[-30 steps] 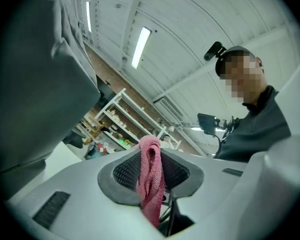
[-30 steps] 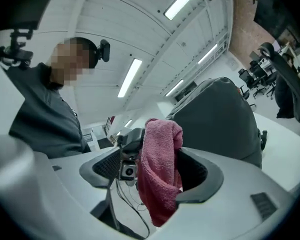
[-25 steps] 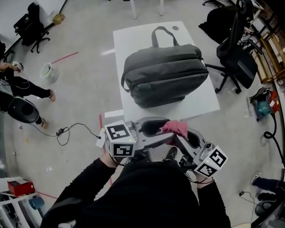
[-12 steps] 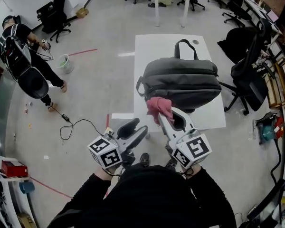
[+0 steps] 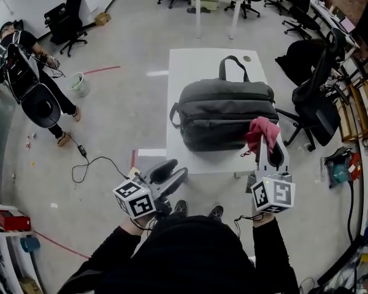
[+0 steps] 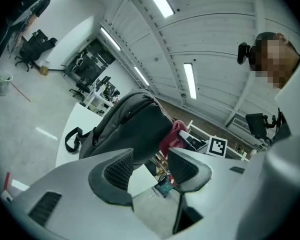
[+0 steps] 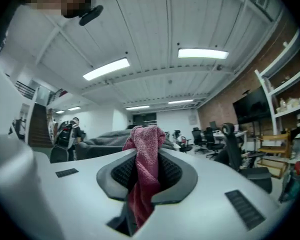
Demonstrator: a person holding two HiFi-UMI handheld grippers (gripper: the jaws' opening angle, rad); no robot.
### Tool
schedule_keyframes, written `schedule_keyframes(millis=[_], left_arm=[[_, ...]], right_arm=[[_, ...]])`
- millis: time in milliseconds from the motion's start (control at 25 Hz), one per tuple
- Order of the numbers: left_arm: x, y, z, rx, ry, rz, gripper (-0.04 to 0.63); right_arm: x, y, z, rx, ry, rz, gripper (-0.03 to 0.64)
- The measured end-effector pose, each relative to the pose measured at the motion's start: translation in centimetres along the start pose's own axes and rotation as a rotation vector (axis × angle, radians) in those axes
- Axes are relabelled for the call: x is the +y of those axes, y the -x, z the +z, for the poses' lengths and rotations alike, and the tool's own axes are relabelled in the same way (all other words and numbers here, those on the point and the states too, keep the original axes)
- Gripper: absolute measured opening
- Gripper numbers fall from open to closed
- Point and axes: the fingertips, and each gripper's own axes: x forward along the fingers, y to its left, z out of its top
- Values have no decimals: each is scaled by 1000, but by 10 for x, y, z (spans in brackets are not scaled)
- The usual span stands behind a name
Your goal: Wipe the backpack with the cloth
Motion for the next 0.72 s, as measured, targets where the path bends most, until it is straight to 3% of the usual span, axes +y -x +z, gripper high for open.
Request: schedule_keyframes(millis=[160, 280, 360, 480, 720], left_arm=[[-3, -17, 0, 25, -6, -29, 229], [-6, -24, 5, 39, -12, -55, 229], [-5, -23, 8, 42, -13, -61, 229], [1, -12, 9, 29, -5, -54, 229], [33, 36, 12, -49, 38, 49, 224]], right_arm=[[-87, 34, -14, 31, 12, -268, 69], [-88, 41, -29, 68, 22, -318, 69], [-55, 29, -39, 84, 25, -249, 69], [18, 5, -49, 85, 25, -73, 69], [167, -20, -68, 106, 13, 300, 69]])
